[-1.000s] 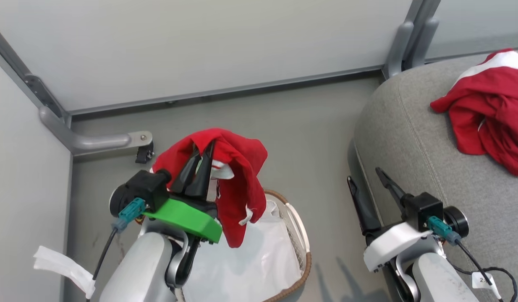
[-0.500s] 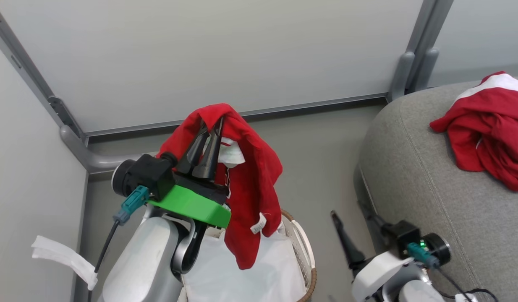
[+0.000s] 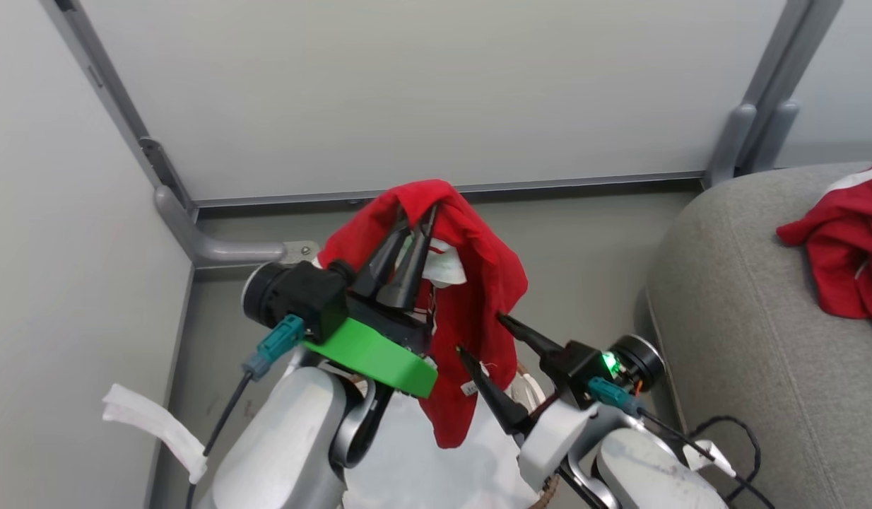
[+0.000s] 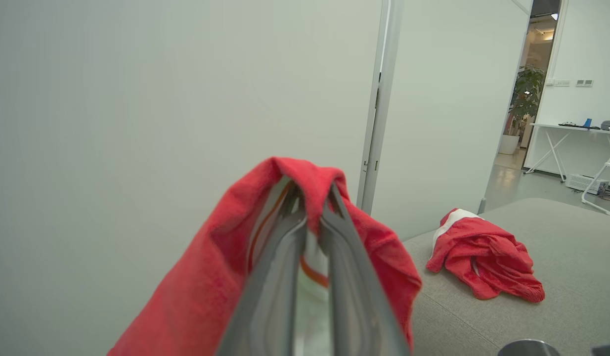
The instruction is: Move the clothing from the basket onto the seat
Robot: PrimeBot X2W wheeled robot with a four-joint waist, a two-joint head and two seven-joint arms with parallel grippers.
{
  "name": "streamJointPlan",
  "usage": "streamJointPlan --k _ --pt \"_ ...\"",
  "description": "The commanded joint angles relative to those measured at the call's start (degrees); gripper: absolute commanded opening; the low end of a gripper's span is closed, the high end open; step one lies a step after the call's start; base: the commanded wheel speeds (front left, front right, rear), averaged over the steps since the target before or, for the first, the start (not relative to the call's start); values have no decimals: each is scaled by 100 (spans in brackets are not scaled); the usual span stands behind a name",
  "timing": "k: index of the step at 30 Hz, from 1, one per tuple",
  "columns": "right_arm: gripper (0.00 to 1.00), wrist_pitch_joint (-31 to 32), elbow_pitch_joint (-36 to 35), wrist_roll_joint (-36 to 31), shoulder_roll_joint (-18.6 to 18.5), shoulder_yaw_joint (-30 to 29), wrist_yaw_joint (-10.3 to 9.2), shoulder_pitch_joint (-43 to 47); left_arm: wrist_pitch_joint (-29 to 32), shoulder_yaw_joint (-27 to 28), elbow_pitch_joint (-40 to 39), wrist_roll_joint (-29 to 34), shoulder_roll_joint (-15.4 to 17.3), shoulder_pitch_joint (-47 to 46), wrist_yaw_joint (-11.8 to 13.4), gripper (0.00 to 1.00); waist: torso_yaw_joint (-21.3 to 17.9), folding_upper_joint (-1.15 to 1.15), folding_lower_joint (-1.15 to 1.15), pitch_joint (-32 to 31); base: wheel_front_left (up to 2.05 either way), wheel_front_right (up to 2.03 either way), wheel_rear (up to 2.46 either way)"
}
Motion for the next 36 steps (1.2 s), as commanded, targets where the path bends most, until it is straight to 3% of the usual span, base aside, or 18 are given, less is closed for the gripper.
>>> streamJointPlan --k 1,8,9,10,16,32,33,34,36 --pt "100 -13 78 -24 -31 41 -8 -130 -4 -71 -4 -44 -42 -109 -14 0 151 0 0 31 0 0 0" --pt "100 -13 443 -112 -29 33 -8 -518 -4 -390 17 -165 -80 -193 -14 0 374 0 0 73 0 0 0" --pt "61 -13 553 -66 -30 64 -8 -546 -4 -431 15 -188 -85 -207 -14 0 401 0 0 78 0 0 0" --pt "0 -13 637 -17 -29 90 -8 -569 -4 -457 14 -198 -88 -215 -14 0 420 0 0 85 0 0 0" --pt "0 -13 850 325 -30 144 -8 -681 -4 -558 42 -251 -105 -220 -14 0 482 0 0 108 0 0 0" --pt "0 -13 752 396 -28 67 -8 -602 -4 -341 15 -96 -113 -134 -14 0 311 0 0 161 0 0 0" --pt "0 -13 728 402 -30 71 -8 -593 -4 -287 43 -96 -112 -91 -9 30 282 0 0 171 0 0 0" --pt "0 -13 685 396 -27 53 -8 -585 -3 -242 70 -63 -114 -59 -7 100 243 0 0 183 0 0 0" --pt "0 -13 563 393 -30 -10 -8 -552 -1 -167 118 11 -115 -23 -8 100 141 0 0 207 0 0 0"
